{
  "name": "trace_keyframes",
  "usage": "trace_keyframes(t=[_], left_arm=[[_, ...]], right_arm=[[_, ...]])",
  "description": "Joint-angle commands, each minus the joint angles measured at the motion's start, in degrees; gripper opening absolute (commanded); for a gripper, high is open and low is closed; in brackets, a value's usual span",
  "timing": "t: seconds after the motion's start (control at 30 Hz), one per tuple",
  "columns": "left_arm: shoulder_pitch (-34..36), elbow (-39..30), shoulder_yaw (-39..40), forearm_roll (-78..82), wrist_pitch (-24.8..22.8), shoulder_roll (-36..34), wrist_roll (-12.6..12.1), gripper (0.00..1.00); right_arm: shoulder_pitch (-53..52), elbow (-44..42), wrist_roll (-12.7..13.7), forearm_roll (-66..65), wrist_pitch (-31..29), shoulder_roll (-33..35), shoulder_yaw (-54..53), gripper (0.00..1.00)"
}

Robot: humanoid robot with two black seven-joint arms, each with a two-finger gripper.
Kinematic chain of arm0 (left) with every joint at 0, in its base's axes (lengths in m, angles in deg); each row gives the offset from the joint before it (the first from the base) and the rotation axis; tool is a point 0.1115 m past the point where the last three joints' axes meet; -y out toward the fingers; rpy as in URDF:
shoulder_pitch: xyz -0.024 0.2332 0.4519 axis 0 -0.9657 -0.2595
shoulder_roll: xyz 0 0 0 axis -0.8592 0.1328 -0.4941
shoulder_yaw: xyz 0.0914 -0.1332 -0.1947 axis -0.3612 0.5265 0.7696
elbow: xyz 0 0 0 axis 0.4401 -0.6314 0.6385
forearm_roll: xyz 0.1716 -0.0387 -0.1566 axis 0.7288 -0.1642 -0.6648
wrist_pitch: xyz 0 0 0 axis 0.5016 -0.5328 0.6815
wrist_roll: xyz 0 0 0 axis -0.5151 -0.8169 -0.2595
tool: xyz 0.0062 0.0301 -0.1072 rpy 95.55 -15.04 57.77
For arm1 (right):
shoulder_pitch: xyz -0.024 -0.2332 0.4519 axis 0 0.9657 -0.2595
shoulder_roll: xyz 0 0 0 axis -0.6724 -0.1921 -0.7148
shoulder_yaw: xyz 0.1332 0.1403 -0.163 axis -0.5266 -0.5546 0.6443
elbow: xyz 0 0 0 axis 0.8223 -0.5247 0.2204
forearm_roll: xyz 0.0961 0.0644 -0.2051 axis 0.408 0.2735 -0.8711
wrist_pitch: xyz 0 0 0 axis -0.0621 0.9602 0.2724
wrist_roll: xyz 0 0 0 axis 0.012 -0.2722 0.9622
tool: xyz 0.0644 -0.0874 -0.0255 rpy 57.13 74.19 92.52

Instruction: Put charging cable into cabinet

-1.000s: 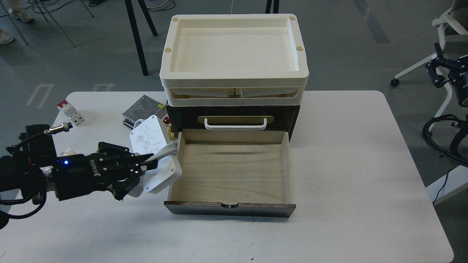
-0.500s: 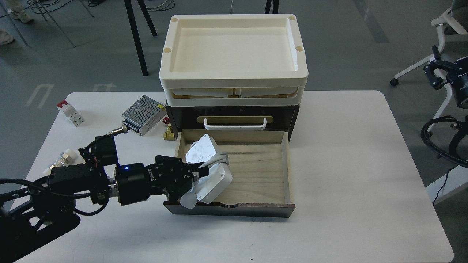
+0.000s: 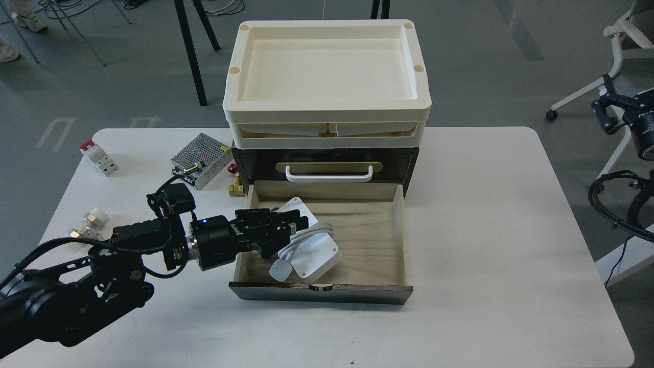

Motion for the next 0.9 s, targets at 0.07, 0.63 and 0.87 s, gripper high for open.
trace_keyframes(t=[0.07, 0.63, 0.87], left_arm=[[0.4, -0.2, 2.5, -6.9, -0.5, -1.5, 0.0, 0.99], [4.2, 12.6, 17.2, -78.3, -26.2, -19.3, 0.0, 0.99], [8.3, 18.8, 22.8, -84.6, -26.2, -11.4, 0.0, 0.99]], right_arm=[[0.0, 0.3, -0.1, 0.2, 0.0, 0.2, -0.4, 1.00], [0.0, 20.1, -0.1, -0.6, 0.0, 3.7, -0.6, 1.00], [3.6, 27.1, -0.3, -1.7, 0.0, 4.0, -1.1, 1.00]])
